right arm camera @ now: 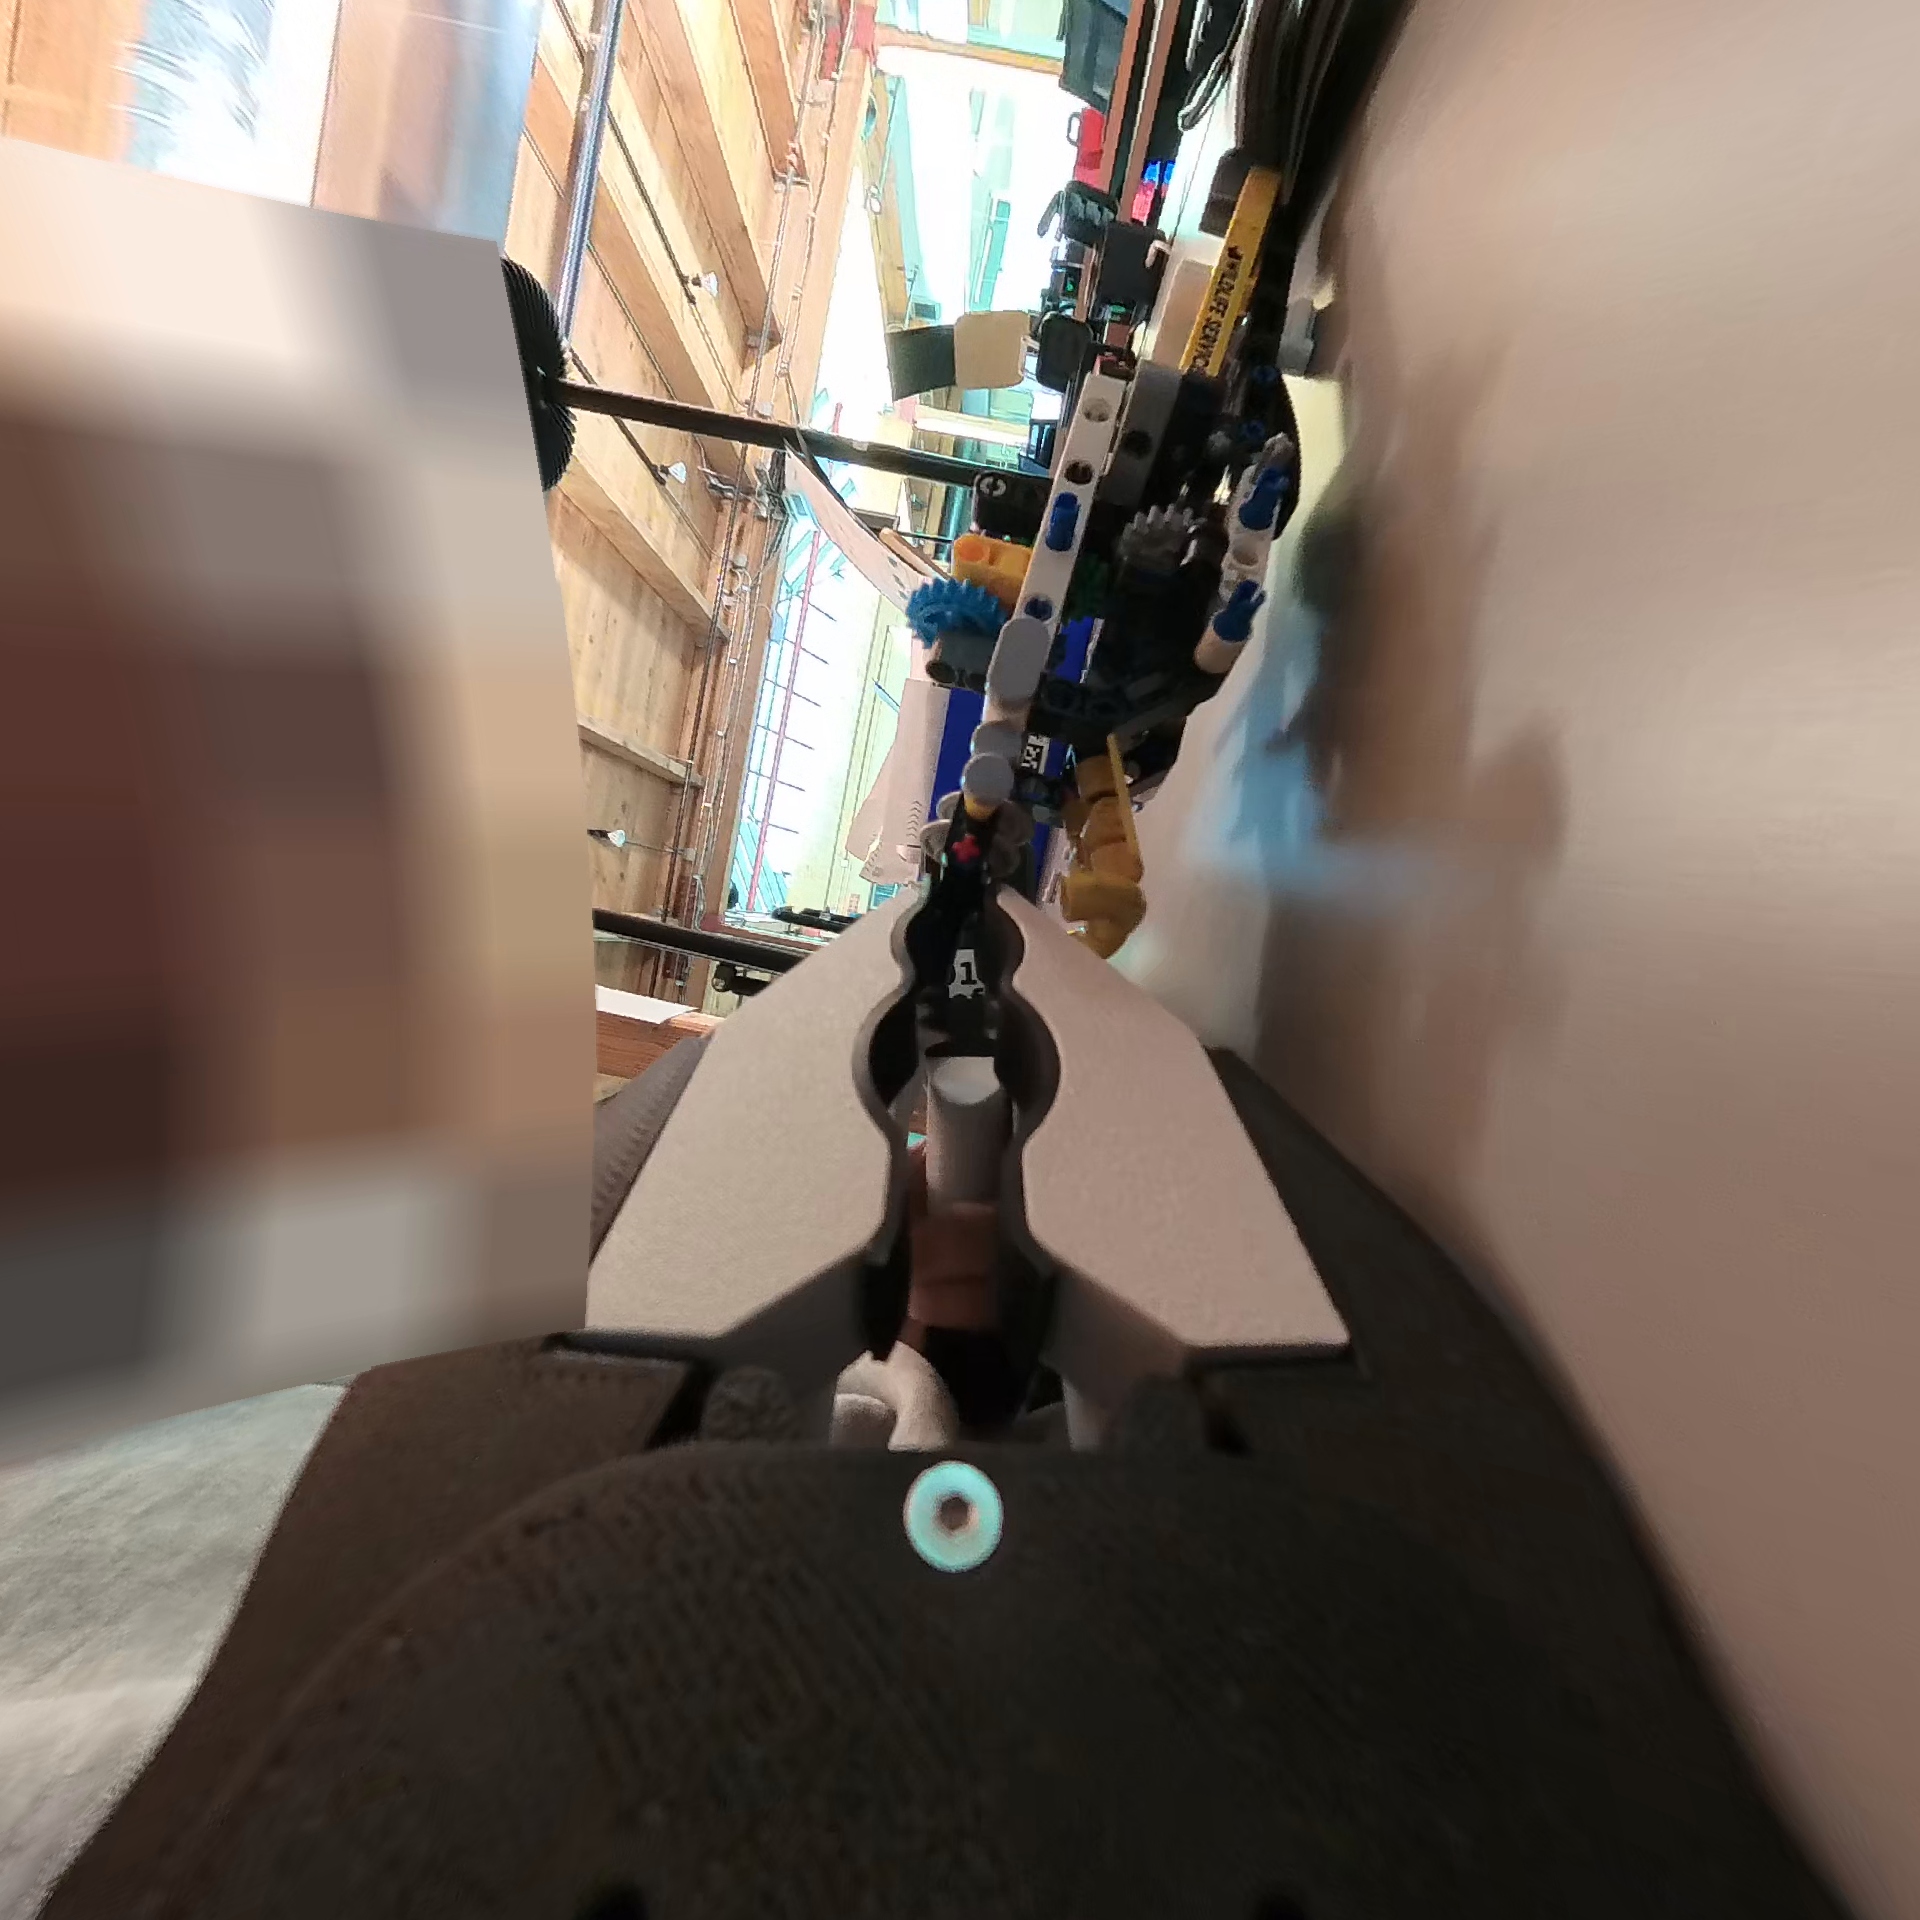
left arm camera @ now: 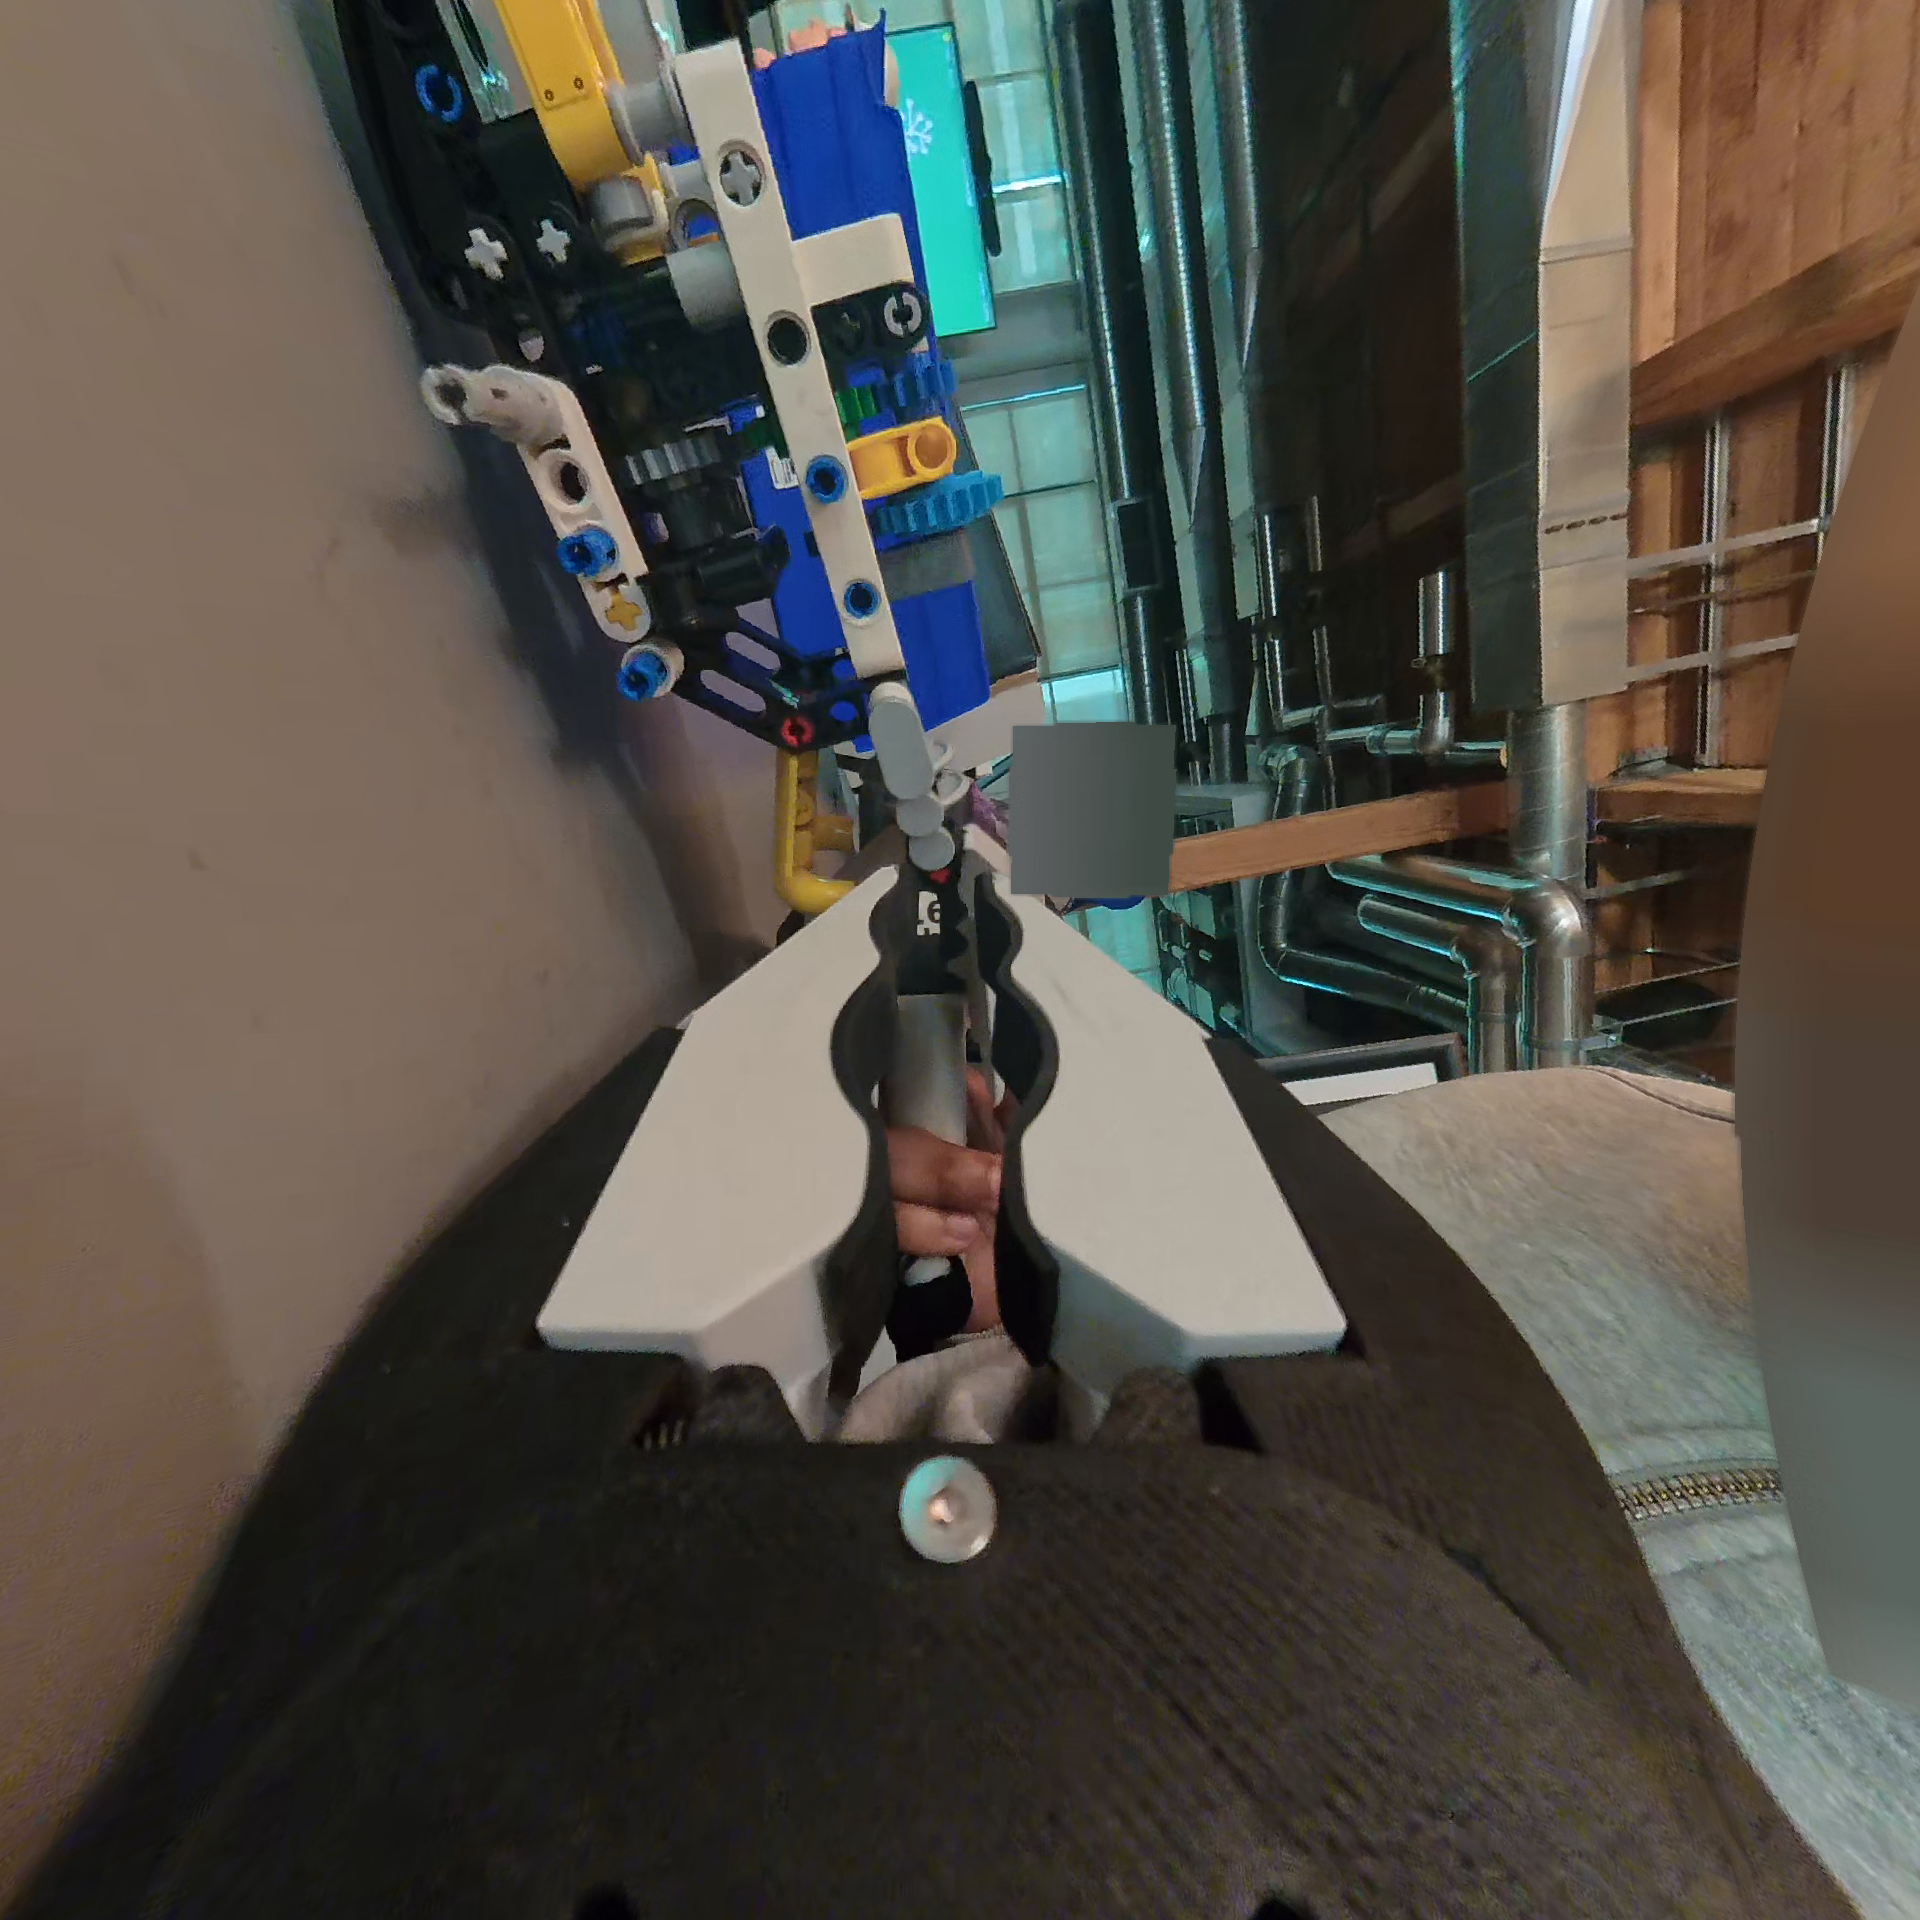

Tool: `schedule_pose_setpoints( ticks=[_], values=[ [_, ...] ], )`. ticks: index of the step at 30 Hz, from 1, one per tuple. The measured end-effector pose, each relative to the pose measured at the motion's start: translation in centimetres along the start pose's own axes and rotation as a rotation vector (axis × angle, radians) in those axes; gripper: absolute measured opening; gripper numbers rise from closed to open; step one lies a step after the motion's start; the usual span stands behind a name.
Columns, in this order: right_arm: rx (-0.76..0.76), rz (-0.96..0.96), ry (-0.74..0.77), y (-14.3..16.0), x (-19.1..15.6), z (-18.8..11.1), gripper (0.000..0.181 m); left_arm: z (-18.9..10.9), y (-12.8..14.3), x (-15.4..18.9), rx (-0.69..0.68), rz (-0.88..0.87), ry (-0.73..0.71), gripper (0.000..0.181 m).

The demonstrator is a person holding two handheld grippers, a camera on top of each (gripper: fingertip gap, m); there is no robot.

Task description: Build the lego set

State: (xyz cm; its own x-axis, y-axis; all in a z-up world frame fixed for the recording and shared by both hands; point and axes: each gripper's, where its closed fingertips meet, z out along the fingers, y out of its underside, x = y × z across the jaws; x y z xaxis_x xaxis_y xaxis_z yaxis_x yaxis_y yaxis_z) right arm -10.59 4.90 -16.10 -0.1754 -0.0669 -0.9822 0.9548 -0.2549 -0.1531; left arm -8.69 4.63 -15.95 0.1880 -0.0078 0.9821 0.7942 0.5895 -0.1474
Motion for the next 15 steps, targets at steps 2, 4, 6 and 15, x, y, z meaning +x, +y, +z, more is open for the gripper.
schedule_pose_setpoints(
  ticks=[2, 4, 6, 15],
  values=[
    [-0.003, -0.001, 0.001, 0.04, 0.02, 0.0, 0.006, 0.01, -0.07, -0.07, 0.005, -0.001, -0.006, 0.007],
    [-0.008, -0.005, 0.001, 0.12, 0.02, 0.0, 0.006, 0.02, -0.08, -0.15, 0.005, 0.0, -0.012, 0.006],
    [-0.014, -0.009, 0.006, 0.22, 0.08, 0.01, 0.006, 0.01, -0.09, -0.22, 0.004, 0.001, -0.018, 0.005],
    [-0.043, -0.006, 0.019, 0.54, 0.23, 0.05, 0.006, -0.03, -0.09, -0.42, 0.019, 0.039, -0.046, 0.005]
  ],
)
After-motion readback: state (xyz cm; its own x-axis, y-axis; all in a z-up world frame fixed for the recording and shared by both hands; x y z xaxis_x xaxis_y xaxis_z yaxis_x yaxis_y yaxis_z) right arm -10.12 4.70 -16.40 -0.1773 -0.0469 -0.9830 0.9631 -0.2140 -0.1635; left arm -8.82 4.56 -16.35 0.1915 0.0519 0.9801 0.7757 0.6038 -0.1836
